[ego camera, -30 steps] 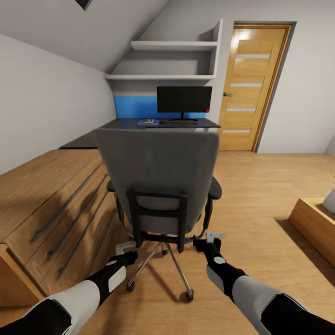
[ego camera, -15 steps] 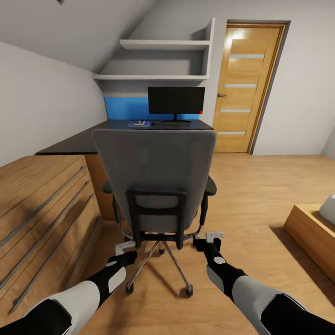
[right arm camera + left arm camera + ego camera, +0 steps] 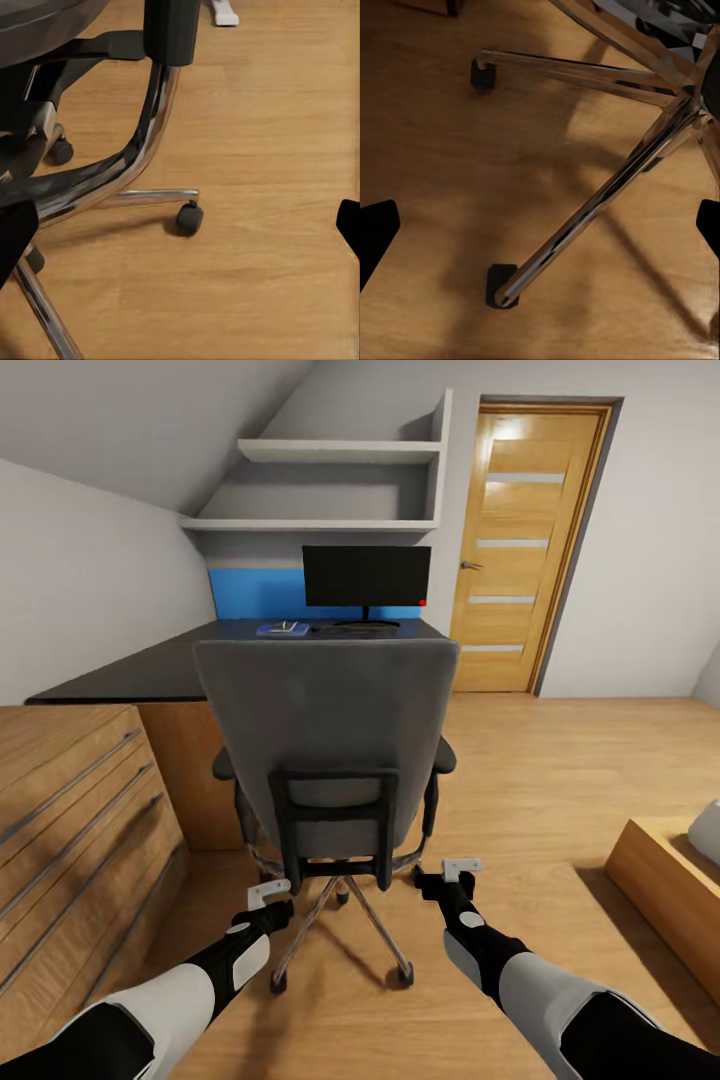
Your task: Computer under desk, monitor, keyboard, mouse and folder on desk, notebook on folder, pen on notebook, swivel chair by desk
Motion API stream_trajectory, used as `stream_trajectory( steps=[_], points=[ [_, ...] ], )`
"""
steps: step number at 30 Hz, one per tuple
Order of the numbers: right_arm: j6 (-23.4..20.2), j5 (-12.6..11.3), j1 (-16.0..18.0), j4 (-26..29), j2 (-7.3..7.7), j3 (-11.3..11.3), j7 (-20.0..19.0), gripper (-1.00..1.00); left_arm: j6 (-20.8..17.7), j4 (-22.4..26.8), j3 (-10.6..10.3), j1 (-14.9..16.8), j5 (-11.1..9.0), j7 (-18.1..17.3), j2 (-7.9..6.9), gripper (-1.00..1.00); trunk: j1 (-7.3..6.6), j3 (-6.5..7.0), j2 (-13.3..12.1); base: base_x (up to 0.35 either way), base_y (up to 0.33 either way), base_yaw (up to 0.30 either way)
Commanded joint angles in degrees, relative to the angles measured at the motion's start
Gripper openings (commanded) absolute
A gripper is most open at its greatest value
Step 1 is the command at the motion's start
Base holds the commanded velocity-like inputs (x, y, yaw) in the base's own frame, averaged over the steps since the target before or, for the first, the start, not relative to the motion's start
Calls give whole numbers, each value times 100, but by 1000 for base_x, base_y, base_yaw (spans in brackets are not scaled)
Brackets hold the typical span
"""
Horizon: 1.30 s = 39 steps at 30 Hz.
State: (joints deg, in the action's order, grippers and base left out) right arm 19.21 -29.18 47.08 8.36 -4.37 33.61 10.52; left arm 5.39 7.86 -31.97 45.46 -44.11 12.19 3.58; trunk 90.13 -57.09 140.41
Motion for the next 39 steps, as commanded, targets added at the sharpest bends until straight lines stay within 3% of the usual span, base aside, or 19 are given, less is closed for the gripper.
stream_trajectory(
  steps=[1,8,20,39],
  points=[
    [13,-34,3,-1,-1,49,29,100,14,111,-55,7,-18,12,2,100,1,-5,2,257,-242,0],
    [13,-35,3,-1,-2,49,29,100,14,111,-55,7,-18,12,2,100,1,-5,2,273,-160,0],
    [13,128,-5,-1,-2,57,28,100,23,111,-55,7,-18,12,2,100,1,-5,2,320,-5,0],
    [13,141,-6,-1,7,54,29,100,23,111,-55,7,-18,12,2,100,1,-5,2,321,0,0]
  ],
)
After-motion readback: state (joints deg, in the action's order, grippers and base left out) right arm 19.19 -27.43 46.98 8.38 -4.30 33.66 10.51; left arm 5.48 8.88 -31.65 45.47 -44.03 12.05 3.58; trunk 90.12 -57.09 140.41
